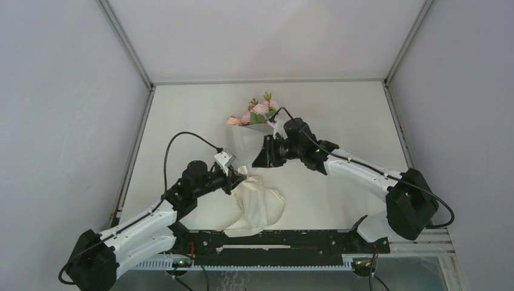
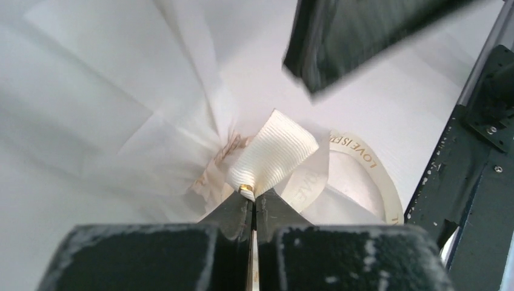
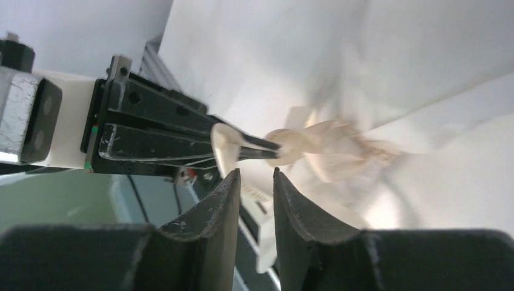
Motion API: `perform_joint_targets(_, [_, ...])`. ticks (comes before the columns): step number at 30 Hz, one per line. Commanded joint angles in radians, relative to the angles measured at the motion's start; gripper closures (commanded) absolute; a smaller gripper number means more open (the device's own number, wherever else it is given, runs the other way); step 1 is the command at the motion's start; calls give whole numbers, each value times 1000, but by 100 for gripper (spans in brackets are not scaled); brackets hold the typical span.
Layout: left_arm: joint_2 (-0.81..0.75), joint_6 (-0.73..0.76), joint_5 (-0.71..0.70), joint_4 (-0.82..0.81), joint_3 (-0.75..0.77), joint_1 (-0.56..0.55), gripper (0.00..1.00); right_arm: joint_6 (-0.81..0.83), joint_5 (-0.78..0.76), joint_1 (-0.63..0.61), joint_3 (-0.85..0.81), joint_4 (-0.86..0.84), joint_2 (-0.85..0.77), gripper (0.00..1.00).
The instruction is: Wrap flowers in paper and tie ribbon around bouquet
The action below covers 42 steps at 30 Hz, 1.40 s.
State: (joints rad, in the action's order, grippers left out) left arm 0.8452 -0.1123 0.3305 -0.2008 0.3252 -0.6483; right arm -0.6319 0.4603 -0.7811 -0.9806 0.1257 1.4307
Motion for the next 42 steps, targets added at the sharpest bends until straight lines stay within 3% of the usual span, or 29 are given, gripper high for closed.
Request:
perform_joint_targets(1, [-33,-98,-63,-78,-51,19,100,179,74,91,-30,3,24,65])
perform_joint_targets(4, [-39,-110,-76,-98,-63,30,100,245,149,91,-55,-7,109,65])
perform_joint_targets(9, [-51,-119,-79,-85,-74,46,100,318,202,67,-103,-19,226,54])
perform_joint_targets(16, [-58,-119,-78,-76,-71,55,100,361,259,39,-153,-9,315,47])
perform_joint_targets(26, [-67,-119,-72,-56,-66,71,100,414,205,30,-153,72,349,48])
perform_joint_targets(28, [-69,-118,-68,-54,-66,73,100,421,190,31,-154,83,341,52])
perform_joint_targets(31, [-66,-118,-63,-60,-67,72,100,413,196,31,-154,71,329,83])
perform_joint_targets(33, [-65,-119,-66,-67,-69,73,100,408,205,32,-154,64,316,97])
perform_joint_targets(42, [-50,-92,-63,-142,-91,73,100,385,170,62,-153,83,196,100])
